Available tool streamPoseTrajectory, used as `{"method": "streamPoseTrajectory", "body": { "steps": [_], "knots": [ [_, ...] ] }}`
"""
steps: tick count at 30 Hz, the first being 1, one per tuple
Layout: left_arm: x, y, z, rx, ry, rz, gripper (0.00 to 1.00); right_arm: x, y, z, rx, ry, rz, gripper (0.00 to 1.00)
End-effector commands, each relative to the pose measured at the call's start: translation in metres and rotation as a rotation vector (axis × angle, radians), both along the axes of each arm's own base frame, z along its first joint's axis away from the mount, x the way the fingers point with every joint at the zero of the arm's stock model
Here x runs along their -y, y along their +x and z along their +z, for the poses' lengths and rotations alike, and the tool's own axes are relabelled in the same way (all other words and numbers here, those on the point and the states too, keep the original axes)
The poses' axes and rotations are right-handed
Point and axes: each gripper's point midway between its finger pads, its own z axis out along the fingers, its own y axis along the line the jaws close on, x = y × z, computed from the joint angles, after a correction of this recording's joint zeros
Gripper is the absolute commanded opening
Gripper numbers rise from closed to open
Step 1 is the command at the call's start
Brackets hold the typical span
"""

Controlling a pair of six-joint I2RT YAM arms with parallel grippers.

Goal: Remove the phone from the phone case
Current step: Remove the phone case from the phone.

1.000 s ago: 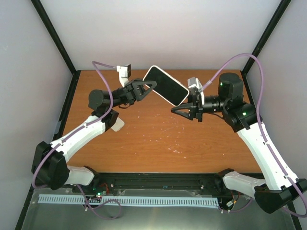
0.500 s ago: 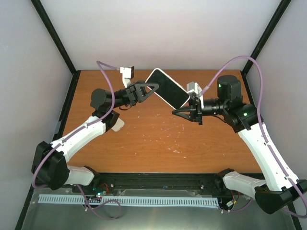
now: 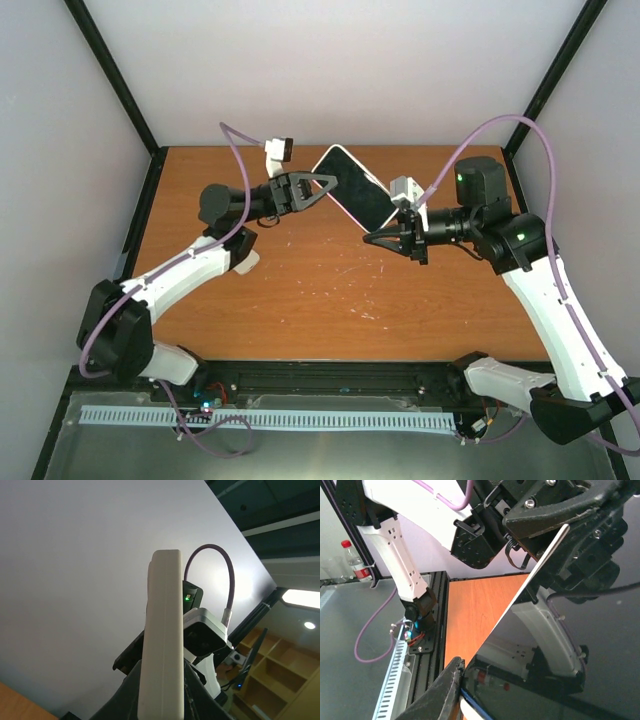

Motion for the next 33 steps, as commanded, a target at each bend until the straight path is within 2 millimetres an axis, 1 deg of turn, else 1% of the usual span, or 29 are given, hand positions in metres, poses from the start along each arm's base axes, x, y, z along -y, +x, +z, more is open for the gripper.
{"method": "streamPoseTrajectory", "body": {
  "steps": [1,9,11,14,16,17,19,22,24,25,26,27,29,30,31,33],
  "knots": [
    [-0.016,0.098,-0.076,-0.401,0.020,0.217,0.00,0.006,-0.060,0.059,0.305,0.128,0.212,0.14],
    [-0.003,0.102,-0.102,-0.531,0.025,0.119,0.00,0.008,-0.060,0.061,0.367,0.117,0.209,0.14],
    [0.002,0.101,-0.107,-0.551,0.035,0.081,0.00,0.008,-0.058,0.063,0.385,0.115,0.205,0.13],
    [0.008,0.096,-0.106,-0.552,0.020,0.024,0.00,0.006,-0.053,0.069,0.381,0.123,0.187,0.07],
    [0.009,0.093,-0.099,-0.511,0.017,0.016,0.00,0.003,-0.041,0.070,0.329,0.128,0.132,0.05],
    [0.008,0.091,-0.095,-0.486,0.008,0.018,0.00,0.002,-0.035,0.070,0.308,0.129,0.104,0.06],
    [0.002,0.088,-0.087,-0.448,-0.016,0.029,0.00,0.001,-0.027,0.066,0.273,0.134,0.076,0.12],
    [-0.010,0.088,-0.080,-0.409,-0.045,0.059,0.00,0.002,-0.032,0.052,0.221,0.121,0.088,0.19],
    [-0.018,0.091,-0.078,-0.398,-0.050,0.095,0.00,0.003,-0.028,0.046,0.157,0.112,0.045,0.22],
    [-0.023,0.092,-0.074,-0.383,-0.060,0.114,0.00,0.004,-0.021,0.042,0.115,0.106,0.000,0.26],
    [-0.030,0.091,-0.066,-0.354,-0.075,0.133,0.00,0.005,-0.012,0.034,0.064,0.096,-0.052,0.29],
    [-0.034,0.092,-0.061,-0.328,-0.083,0.155,0.00,0.008,0.001,0.024,0.014,0.085,-0.122,0.30],
    [-0.040,0.086,-0.041,-0.236,-0.086,0.197,0.00,0.016,0.020,0.001,-0.096,0.065,-0.203,0.33],
    [-0.041,0.083,-0.032,-0.184,-0.077,0.219,0.00,0.022,0.028,-0.011,-0.156,0.060,-0.230,0.38],
    [-0.043,0.078,-0.021,-0.119,-0.071,0.247,0.00,0.025,0.033,-0.021,-0.218,0.060,-0.230,0.46],
    [-0.046,0.072,-0.008,-0.018,-0.040,0.324,0.00,0.030,0.036,-0.032,-0.319,0.085,-0.182,0.58]
  ]
}}
